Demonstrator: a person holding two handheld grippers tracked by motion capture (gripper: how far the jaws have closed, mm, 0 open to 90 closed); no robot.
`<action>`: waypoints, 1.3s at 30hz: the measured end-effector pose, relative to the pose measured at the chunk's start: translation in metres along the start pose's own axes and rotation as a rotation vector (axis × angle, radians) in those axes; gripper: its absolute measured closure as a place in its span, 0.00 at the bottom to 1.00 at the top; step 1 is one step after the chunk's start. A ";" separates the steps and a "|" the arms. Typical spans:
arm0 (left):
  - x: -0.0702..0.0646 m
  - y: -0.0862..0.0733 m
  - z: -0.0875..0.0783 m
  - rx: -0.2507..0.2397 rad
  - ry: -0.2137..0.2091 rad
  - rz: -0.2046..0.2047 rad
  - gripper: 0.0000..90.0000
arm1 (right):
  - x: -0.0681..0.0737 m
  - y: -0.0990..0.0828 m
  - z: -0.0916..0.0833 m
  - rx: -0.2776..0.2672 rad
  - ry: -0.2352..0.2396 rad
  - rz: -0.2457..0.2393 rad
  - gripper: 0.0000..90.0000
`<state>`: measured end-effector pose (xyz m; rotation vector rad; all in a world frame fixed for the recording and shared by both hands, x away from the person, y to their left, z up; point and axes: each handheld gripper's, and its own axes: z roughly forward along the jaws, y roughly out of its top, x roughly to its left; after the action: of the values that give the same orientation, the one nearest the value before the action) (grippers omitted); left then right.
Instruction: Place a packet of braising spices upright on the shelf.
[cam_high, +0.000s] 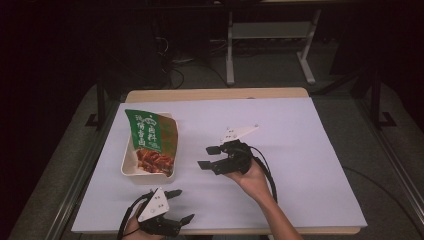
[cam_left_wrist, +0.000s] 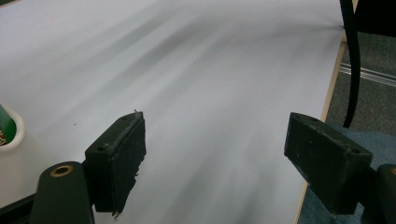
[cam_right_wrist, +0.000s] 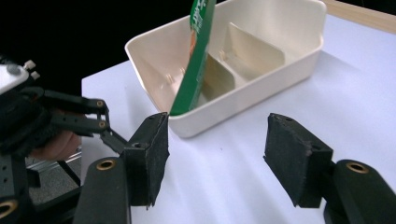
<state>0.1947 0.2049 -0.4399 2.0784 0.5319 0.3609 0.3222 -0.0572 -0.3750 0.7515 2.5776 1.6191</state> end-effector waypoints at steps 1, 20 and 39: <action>0.000 0.000 0.000 0.003 0.001 0.008 0.22 | -0.001 -0.002 -0.003 0.000 -0.004 0.002 0.43; 0.000 0.000 0.000 0.012 -0.002 -0.002 0.22 | -0.009 -0.036 -0.045 0.018 -0.062 0.036 0.40; -0.004 -0.001 0.002 0.015 -0.012 -0.002 0.22 | -0.003 -0.106 -0.080 0.076 -0.127 0.077 0.29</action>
<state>0.1922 0.2018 -0.4419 2.0932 0.5305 0.3443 0.2630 -0.1631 -0.4285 0.9376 2.5628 1.4481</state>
